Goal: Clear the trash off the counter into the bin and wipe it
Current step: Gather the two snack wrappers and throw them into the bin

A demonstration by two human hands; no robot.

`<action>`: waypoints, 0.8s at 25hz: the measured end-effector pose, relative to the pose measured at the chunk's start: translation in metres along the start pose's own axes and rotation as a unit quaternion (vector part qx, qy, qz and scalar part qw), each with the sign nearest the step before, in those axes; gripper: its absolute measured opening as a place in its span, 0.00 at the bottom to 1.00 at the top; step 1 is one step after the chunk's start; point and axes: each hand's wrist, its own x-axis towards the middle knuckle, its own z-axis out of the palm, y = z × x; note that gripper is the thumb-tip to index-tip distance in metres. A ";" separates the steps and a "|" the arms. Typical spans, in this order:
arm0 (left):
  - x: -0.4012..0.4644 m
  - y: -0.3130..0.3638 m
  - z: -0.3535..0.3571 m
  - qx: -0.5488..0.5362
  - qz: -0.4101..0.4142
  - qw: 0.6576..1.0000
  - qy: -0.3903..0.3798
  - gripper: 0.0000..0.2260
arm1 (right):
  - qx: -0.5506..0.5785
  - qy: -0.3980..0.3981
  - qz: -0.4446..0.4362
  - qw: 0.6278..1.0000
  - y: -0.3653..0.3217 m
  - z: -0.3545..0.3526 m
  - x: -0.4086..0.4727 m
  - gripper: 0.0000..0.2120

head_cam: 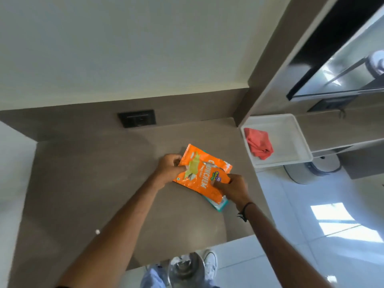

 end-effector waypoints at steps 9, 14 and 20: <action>-0.016 -0.004 0.091 0.076 -0.076 0.990 0.089 0.32 | -0.093 0.021 -0.052 0.994 0.058 -0.012 0.004 0.23; -0.071 -0.005 0.063 -0.127 -0.117 0.985 0.012 0.11 | 0.062 -0.003 0.025 0.998 0.057 -0.024 0.000 0.36; -0.133 -0.016 0.022 -0.300 -0.117 0.945 -0.049 0.15 | 0.261 -0.291 0.028 0.920 0.036 -0.019 -0.027 0.26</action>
